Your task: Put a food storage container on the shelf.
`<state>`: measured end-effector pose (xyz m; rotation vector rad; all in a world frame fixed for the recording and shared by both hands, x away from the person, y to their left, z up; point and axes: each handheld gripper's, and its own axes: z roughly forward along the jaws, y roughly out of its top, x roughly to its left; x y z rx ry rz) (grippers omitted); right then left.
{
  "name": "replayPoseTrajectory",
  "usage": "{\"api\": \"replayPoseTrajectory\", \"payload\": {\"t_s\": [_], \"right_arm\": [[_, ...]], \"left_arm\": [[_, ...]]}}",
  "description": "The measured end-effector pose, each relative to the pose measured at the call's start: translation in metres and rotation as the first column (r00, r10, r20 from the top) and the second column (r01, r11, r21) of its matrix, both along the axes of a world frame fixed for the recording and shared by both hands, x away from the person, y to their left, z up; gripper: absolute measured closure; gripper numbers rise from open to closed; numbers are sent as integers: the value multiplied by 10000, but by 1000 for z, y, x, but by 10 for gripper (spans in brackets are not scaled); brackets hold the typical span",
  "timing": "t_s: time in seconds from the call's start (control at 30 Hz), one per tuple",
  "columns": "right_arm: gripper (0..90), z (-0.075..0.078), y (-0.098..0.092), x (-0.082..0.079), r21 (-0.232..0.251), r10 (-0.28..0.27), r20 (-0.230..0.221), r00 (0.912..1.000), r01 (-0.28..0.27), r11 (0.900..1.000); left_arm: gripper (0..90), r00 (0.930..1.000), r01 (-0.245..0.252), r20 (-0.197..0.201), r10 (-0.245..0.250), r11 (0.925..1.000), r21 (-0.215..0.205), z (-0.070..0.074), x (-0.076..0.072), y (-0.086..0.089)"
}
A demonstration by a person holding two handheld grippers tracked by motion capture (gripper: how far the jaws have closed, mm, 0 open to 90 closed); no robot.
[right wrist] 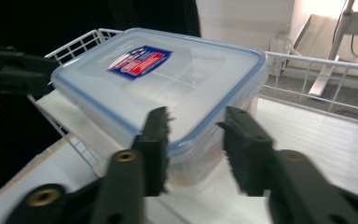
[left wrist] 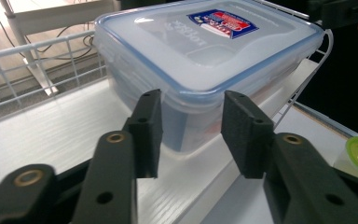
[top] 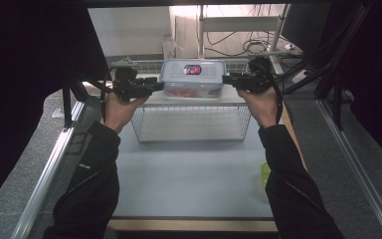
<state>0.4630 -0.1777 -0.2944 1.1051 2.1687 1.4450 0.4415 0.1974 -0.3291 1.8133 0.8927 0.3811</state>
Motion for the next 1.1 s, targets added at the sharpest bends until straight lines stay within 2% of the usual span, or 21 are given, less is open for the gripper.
{"api": "replayPoseTrajectory", "payload": {"t_s": [0.07, 0.13, 0.2, 0.3, 0.43, 0.57, 0.97, 1.1], "right_arm": [[747, -3, 0, -7, -236, 58, 126, 9999, -55, 9997], [779, -9, 2, -11, -517, 187, 117, 9998, -181, 9985], [794, -15, 4, -12, -582, 278, 36, 9996, -276, 9979], [807, -21, 9, -11, -938, 177, 96, 9998, -167, 9955], [824, -23, 13, -6, -1051, 57, -7, 10000, -58, 9944], [830, -27, 13, 1, -811, -114, -143, 9998, 102, 9967], [839, -29, 15, 9, -614, -231, -224, 9995, 217, 9979], [812, -29, 15, 7, -536, -68, -268, 9996, 54, 9985]], "left_arm": [[618, 10000, -14, -17, 14, 10000, 28, -2, 0, 1], [633, 10000, -3, -55, 4, 9999, 103, -5, 1, 0], [642, 10000, -6, -89, 8, 9998, 208, -8, 2, -4], [645, 9998, -30, -176, 37, 9990, 437, -10, 5, -9], [686, 9991, -306, -264, 323, 9976, 625, -11, 9, -13], [750, 9985, -462, -248, 479, 9969, 636, -11, 10, -13], [746, 9987, -476, -179, 487, 9972, 585, -11, 7, -11], [700, 9984, -550, -59, 554, 9973, 492, -12, 2, -10]]}}
